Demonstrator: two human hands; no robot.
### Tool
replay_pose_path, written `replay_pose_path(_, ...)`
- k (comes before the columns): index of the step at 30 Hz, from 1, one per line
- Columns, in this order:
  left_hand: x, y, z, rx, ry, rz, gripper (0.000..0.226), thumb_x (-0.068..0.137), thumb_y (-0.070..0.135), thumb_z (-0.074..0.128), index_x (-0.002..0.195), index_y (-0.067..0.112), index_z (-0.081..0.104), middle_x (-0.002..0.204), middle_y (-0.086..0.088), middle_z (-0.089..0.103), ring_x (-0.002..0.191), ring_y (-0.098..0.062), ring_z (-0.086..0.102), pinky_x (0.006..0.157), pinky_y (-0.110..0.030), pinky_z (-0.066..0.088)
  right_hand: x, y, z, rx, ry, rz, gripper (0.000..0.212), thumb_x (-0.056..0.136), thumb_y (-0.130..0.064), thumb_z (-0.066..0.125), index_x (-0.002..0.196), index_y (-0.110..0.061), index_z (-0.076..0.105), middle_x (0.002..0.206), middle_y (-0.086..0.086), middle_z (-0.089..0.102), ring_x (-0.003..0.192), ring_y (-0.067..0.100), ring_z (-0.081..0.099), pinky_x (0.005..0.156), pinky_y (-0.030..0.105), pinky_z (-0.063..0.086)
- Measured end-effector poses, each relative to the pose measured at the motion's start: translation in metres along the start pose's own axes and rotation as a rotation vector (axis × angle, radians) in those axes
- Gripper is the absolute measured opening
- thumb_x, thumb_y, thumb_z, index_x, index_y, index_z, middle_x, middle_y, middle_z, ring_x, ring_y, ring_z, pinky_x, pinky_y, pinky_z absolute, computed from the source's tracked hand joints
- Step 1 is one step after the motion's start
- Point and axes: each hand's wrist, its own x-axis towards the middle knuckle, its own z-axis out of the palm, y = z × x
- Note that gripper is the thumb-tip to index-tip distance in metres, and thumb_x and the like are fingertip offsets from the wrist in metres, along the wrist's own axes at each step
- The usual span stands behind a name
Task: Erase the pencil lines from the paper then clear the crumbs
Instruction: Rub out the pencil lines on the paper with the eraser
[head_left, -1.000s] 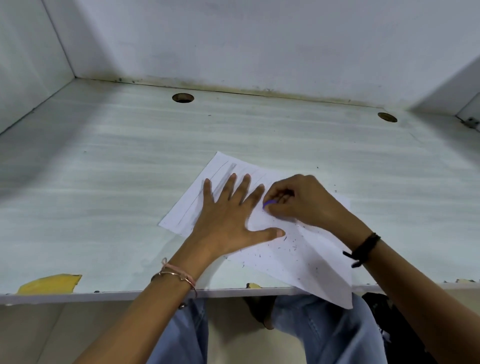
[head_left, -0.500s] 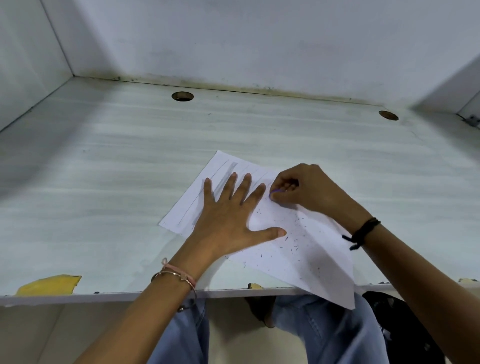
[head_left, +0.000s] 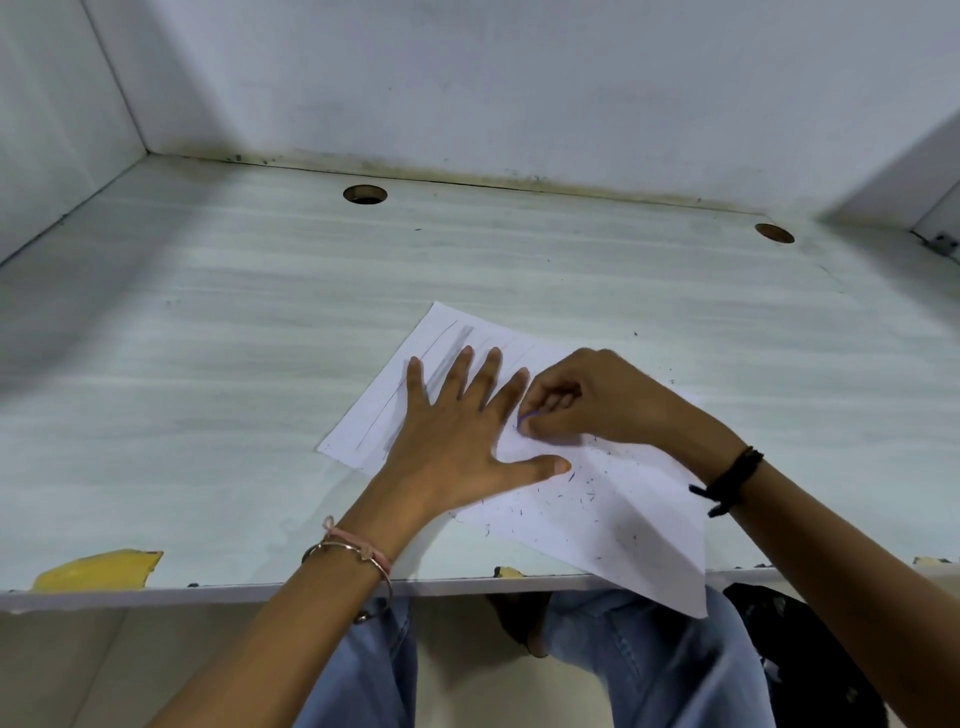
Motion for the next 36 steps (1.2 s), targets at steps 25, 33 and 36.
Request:
replay_pose_path(25,-0.003,0.001,-0.003,-0.027,0.000,-0.002,0.096,0.074,0.090,0.016,0.152,0.042,-0.012,0.160,0.008,-0.024,0.146,-0.016,-0.028,0.112,-0.063,-0.017,0.014,0.024,0.000,0.087,0.263,0.063,0.003,0.079,-0.012,0.071,0.082,-0.013,0.072,0.075,0.003,0.069,0.065,0.013,0.061,0.065,0.021,0.051)
replay_pose_path(33,0.008,0.009,-0.005,0.046,0.100,-0.047,0.095,0.072,0.091,0.008,0.152,0.041,0.014,0.157,0.002,0.019,0.145,-0.027,0.011,0.111,-0.068,0.005,-0.008,0.051,0.004,0.567,0.388,0.109,0.008,0.087,-0.011,0.065,0.093,-0.013,0.069,0.075,-0.006,0.067,0.069,0.008,0.065,0.071,0.013,0.049)
replay_pose_path(36,0.019,0.011,-0.004,0.037,0.208,-0.025,0.094,0.069,0.094,0.013,0.142,0.039,0.037,0.145,0.000,0.033,0.139,-0.026,0.024,0.109,-0.064,0.017,-0.010,0.049,0.003,0.432,0.341,0.092,0.013,0.084,-0.009,0.067,0.094,-0.018,0.071,0.071,-0.014,0.068,0.071,0.001,0.063,0.069,0.007,0.046)
